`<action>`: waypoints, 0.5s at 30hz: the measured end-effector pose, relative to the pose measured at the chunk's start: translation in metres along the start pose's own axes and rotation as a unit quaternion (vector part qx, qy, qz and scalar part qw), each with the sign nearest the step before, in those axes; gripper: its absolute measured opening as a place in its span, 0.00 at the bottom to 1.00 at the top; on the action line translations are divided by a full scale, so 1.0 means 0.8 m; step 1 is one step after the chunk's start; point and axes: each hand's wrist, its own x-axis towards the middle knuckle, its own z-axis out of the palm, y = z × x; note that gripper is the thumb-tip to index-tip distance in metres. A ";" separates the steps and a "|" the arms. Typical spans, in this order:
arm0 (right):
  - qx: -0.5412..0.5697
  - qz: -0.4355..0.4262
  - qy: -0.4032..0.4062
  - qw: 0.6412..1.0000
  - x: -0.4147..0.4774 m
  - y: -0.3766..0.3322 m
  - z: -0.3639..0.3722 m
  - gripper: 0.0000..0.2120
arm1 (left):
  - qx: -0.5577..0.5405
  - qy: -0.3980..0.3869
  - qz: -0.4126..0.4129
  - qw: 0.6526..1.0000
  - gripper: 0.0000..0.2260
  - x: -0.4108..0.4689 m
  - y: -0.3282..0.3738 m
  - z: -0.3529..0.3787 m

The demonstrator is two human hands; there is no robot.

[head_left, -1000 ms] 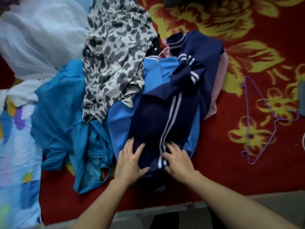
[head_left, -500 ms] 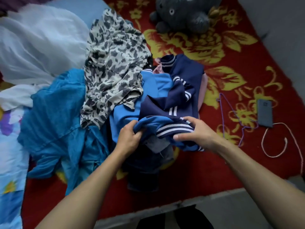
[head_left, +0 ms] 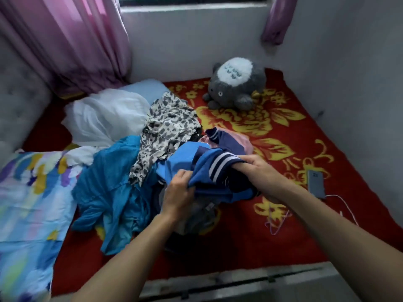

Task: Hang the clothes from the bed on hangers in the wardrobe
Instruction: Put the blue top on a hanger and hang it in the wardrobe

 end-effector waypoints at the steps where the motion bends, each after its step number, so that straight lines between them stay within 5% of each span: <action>1: 0.003 -0.014 0.010 1.000 -0.025 -0.009 -0.009 0.10 | -0.025 0.049 0.000 0.998 0.14 -0.007 0.022 -0.016; 4: -0.037 -0.064 0.043 0.996 -0.095 -0.034 -0.033 0.10 | -0.066 0.164 -0.003 0.984 0.16 -0.028 0.100 -0.079; 8: -0.145 -0.174 0.138 0.964 -0.162 -0.082 -0.051 0.16 | -0.098 0.201 0.048 0.974 0.19 -0.057 0.212 -0.167; 15: -0.418 -0.319 0.315 0.790 -0.233 -0.149 -0.065 0.24 | -0.071 0.224 0.170 0.957 0.22 -0.105 0.352 -0.296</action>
